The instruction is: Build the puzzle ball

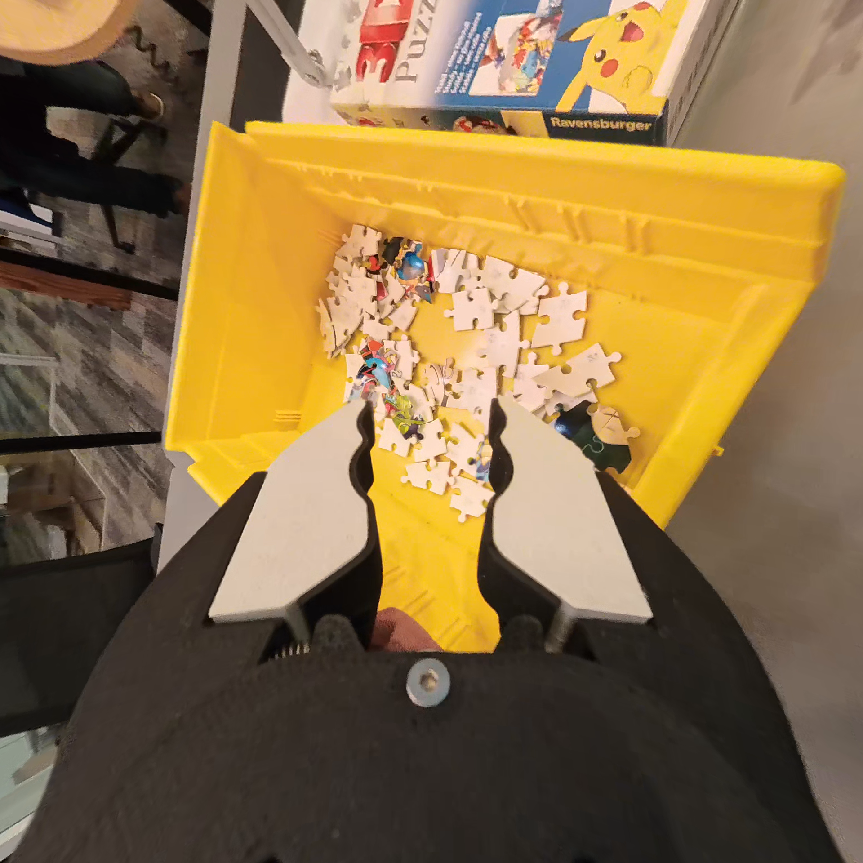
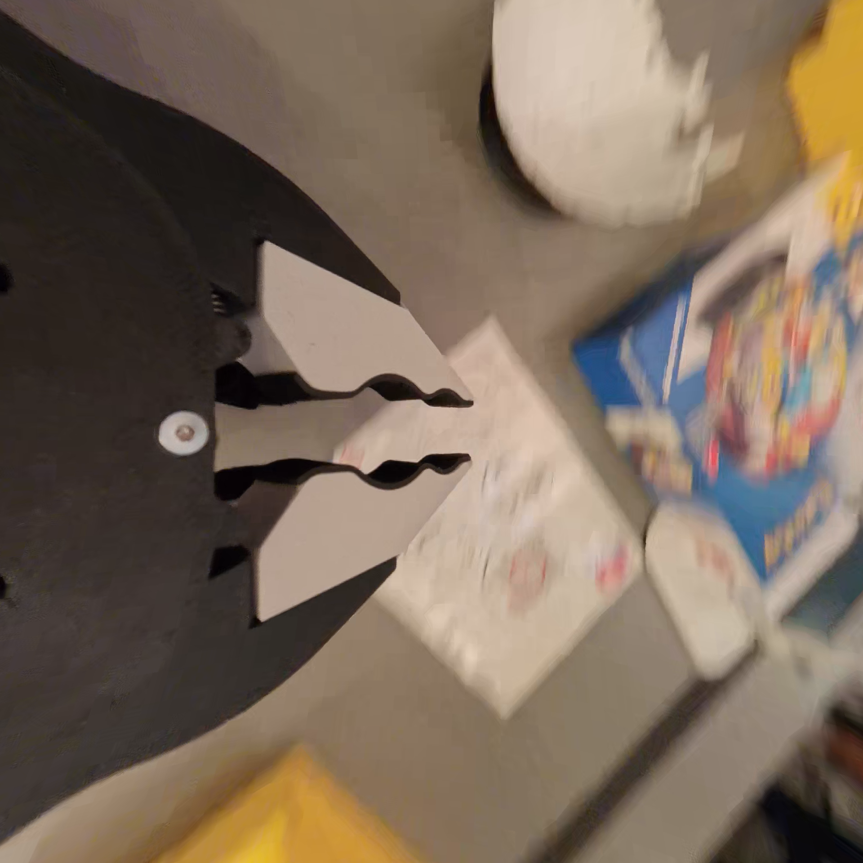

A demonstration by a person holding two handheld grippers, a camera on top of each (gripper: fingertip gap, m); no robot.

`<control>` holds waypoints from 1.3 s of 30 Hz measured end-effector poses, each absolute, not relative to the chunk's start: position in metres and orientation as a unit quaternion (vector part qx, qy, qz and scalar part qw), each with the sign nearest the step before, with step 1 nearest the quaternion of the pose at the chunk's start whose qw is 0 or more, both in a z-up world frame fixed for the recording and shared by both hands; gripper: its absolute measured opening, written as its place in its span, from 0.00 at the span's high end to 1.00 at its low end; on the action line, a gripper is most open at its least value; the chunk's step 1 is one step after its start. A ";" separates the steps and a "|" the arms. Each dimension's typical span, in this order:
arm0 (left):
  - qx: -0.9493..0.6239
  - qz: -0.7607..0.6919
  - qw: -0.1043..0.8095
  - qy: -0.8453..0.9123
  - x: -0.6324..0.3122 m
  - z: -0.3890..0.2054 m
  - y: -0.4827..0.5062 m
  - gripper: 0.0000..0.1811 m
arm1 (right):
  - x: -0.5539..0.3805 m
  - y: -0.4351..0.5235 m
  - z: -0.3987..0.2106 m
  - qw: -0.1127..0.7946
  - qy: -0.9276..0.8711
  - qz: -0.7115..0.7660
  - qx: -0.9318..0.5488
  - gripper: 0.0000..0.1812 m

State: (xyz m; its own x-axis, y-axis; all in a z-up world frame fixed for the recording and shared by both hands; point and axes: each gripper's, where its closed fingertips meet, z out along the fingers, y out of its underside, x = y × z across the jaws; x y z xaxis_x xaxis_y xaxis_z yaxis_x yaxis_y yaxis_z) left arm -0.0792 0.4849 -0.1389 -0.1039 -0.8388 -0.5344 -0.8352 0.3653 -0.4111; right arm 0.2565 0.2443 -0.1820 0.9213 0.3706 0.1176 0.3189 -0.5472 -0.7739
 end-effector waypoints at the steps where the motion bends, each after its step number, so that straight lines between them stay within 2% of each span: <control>1: -0.563 0.006 0.360 0.744 -0.079 -0.143 0.485 0.74 | 0.295 0.246 -0.170 0.434 -0.185 -0.029 -0.881 0.89; 3: -0.561 0.016 0.358 0.746 -0.080 -0.148 0.483 0.74 | 0.373 0.244 -0.153 0.409 -0.187 -0.138 -0.882 0.87; 5: -0.568 0.012 0.363 0.739 -0.081 -0.150 0.479 0.75 | 0.440 0.236 -0.152 0.347 -0.224 -0.214 -0.885 0.85; 10: -0.579 0.017 0.373 0.724 -0.094 -0.150 0.467 0.76 | 0.522 0.208 -0.196 0.208 -0.317 -0.183 -0.907 0.79; 14: -0.596 0.016 0.362 0.716 -0.106 -0.160 0.462 0.76 | 0.530 0.201 -0.225 0.142 -0.370 -0.147 -0.906 0.85; 20: -0.603 0.030 0.353 0.715 -0.116 -0.165 0.459 0.76 | 0.519 0.184 -0.228 0.125 -0.391 -0.140 -0.901 0.86; 30: -0.631 0.016 0.355 0.690 -0.145 -0.173 0.449 0.77 | 0.451 0.082 -0.228 0.134 -0.388 -0.129 -0.903 0.88; 36: -0.636 0.002 0.361 0.682 -0.149 -0.172 0.445 0.76 | 0.436 0.051 -0.220 0.158 -0.351 -0.131 -0.913 0.84; 37: -0.642 -0.002 0.363 0.675 -0.148 -0.171 0.445 0.75 | 0.432 0.054 -0.211 0.178 -0.347 -0.138 -0.911 0.83; 39: -0.665 -0.010 0.346 0.662 -0.150 -0.172 0.446 0.66 | 0.420 0.064 -0.190 0.217 -0.337 -0.160 -0.902 0.83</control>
State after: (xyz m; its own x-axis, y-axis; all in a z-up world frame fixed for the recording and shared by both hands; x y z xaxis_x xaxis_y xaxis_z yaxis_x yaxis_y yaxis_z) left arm -0.1504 0.4464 -0.1717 0.1237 -0.8873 -0.4444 -0.8737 0.1149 -0.4728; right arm 0.4201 0.0642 -0.1897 0.7222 0.5376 0.4352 0.6769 -0.6790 -0.2844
